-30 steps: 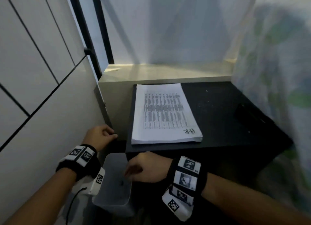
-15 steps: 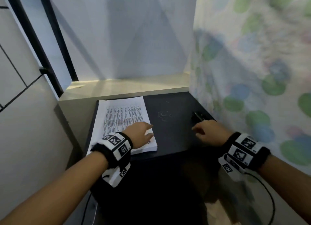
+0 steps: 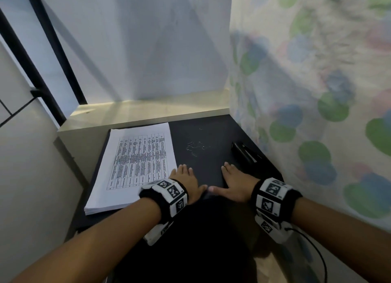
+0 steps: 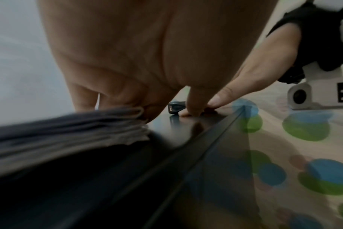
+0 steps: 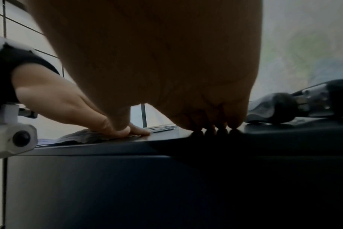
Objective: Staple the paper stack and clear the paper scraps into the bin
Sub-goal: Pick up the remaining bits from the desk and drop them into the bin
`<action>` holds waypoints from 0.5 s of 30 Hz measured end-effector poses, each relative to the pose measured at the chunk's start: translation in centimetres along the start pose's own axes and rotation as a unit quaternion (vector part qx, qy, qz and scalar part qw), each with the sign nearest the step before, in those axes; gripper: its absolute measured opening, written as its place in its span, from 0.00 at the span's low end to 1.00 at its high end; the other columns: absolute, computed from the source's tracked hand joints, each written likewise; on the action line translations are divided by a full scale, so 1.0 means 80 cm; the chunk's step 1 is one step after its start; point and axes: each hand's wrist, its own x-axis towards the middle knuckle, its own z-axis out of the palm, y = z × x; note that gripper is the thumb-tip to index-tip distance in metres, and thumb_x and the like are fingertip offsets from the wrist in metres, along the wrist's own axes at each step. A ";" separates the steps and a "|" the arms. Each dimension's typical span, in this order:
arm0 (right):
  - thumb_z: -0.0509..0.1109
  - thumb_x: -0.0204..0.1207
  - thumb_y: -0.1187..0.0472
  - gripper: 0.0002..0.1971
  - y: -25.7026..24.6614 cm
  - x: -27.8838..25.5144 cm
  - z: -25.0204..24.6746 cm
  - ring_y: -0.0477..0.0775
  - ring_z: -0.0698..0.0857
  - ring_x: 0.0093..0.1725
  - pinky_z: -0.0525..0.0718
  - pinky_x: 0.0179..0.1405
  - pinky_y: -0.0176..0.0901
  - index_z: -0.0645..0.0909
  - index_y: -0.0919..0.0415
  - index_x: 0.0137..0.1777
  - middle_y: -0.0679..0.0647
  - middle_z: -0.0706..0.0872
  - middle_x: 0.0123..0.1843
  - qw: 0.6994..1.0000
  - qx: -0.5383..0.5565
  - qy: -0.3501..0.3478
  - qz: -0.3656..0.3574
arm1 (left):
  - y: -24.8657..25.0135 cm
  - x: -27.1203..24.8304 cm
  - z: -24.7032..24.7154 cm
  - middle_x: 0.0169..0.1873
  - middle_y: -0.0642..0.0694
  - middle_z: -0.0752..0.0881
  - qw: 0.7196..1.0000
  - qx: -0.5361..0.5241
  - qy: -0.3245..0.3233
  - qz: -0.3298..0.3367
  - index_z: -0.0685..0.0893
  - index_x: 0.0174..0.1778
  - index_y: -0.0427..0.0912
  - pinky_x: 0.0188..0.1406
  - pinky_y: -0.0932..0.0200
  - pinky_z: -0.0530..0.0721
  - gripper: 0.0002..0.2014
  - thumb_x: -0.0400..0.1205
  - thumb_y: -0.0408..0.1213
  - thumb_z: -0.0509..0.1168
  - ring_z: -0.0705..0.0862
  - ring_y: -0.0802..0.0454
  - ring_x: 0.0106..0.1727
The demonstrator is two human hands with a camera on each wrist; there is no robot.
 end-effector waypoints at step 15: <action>0.59 0.81 0.49 0.25 -0.023 0.082 -0.079 0.62 0.76 0.73 0.75 0.72 0.51 0.73 0.61 0.74 0.62 0.75 0.75 0.998 -0.046 0.004 -0.034 | 0.004 0.077 -0.077 0.71 0.35 0.77 0.994 -0.081 -0.031 0.062 0.75 0.71 0.32 0.70 0.51 0.75 0.20 0.84 0.34 0.54 0.78 0.39 0.71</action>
